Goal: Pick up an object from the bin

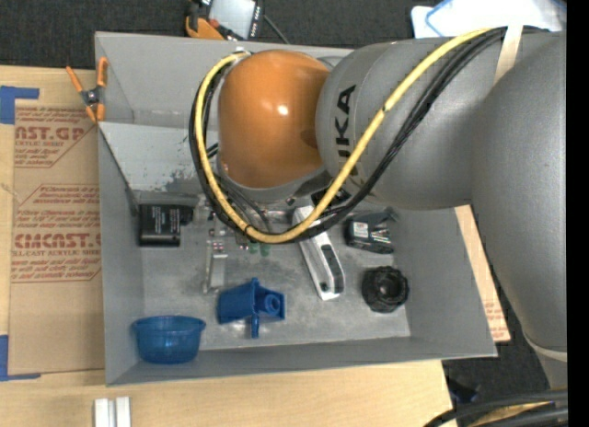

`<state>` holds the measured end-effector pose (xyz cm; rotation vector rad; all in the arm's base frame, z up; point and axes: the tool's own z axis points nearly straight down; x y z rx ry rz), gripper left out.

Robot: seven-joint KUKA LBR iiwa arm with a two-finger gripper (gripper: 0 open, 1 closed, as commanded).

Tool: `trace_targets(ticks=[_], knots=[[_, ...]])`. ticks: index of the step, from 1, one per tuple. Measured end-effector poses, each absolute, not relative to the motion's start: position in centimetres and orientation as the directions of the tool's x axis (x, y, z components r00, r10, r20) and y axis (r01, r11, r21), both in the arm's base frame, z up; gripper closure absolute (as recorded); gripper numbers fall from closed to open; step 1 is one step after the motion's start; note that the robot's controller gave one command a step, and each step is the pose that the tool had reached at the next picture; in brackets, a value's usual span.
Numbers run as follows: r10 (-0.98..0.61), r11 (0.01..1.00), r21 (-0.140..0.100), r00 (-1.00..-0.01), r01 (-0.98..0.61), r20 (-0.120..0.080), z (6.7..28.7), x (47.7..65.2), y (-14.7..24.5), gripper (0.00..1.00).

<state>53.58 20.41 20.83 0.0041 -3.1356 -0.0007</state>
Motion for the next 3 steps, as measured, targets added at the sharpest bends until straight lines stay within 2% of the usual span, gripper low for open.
trace_targets(ticks=[1,2,3], knots=[[-0.001,1.0,0.002,-1.0,-0.001,-0.001,21.2,53.8,20.3,0.0],[-0.236,0.972,0.001,-0.972,-0.236,-0.003,12.3,52.3,14.3,0.0],[-0.09,0.996,0.004,-0.996,-0.09,-0.007,15.6,49.2,11.0,0.0]])
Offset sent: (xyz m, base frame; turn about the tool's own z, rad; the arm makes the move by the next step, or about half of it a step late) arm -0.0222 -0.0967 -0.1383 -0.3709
